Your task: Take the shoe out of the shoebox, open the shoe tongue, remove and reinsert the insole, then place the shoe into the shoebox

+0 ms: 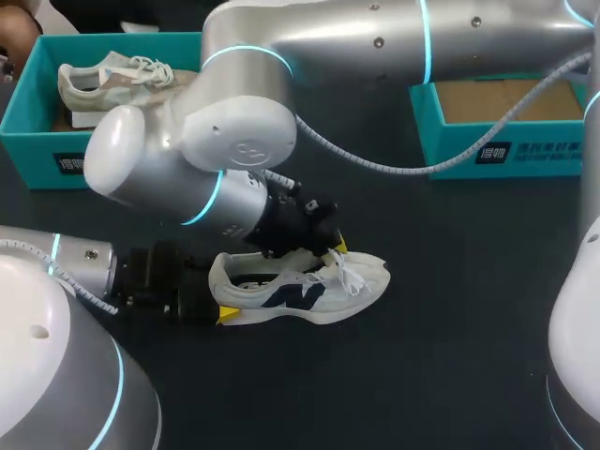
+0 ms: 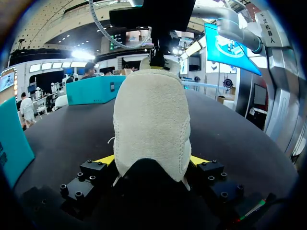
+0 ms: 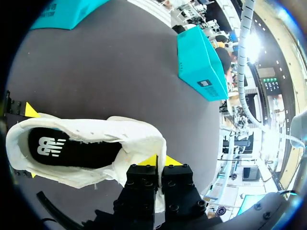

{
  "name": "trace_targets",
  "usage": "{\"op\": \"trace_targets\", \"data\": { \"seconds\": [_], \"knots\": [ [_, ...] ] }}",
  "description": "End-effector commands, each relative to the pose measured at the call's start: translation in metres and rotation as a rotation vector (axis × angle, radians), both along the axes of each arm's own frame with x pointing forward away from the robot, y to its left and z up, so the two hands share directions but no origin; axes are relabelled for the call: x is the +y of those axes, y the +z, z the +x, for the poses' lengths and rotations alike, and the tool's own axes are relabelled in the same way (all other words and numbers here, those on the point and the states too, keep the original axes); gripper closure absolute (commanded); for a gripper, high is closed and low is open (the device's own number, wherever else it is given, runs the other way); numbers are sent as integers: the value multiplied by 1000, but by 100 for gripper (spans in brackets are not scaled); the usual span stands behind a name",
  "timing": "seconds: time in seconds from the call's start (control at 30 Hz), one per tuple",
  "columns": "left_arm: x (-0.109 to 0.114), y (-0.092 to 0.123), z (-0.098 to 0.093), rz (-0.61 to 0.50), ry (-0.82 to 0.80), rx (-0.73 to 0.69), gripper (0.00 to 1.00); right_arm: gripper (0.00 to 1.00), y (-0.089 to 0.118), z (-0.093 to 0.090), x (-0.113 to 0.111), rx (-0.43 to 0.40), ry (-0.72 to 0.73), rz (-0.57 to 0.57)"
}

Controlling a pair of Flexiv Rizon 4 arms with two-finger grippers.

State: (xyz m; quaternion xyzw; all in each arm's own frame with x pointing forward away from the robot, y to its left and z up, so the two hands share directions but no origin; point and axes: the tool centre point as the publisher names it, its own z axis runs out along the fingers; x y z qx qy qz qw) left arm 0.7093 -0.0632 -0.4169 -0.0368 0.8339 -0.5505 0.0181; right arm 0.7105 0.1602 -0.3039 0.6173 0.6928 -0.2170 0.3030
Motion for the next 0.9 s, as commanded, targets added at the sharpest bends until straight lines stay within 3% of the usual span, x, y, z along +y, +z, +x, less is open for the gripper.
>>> {"op": "trace_targets", "data": {
  "seconds": [0.03,0.4,0.47,0.6,0.63,0.67,0.77,0.9],
  "knots": [
    [2,-3,0,6,0,2,100,100,-9,1,-38,-292,-327,158],
    [2,-3,0,6,0,2,100,99,-53,18,-76,-258,-332,184],
    [2,-3,0,6,0,2,100,74,-57,21,-78,-262,-329,189],
    [2,-3,0,6,0,2,100,52,-59,23,-81,-273,-330,185],
    [2,-3,0,6,0,2,100,31,-58,24,-82,-277,-331,182],
    [2,-3,0,6,0,2,100,0,-56,24,-82,-283,-333,184],
    [2,-3,0,6,0,2,100,0,-46,20,-80,-347,-372,236],
    [2,-3,0,6,0,2,100,0,-20,10,-80,-529,-438,411]
  ]
}}
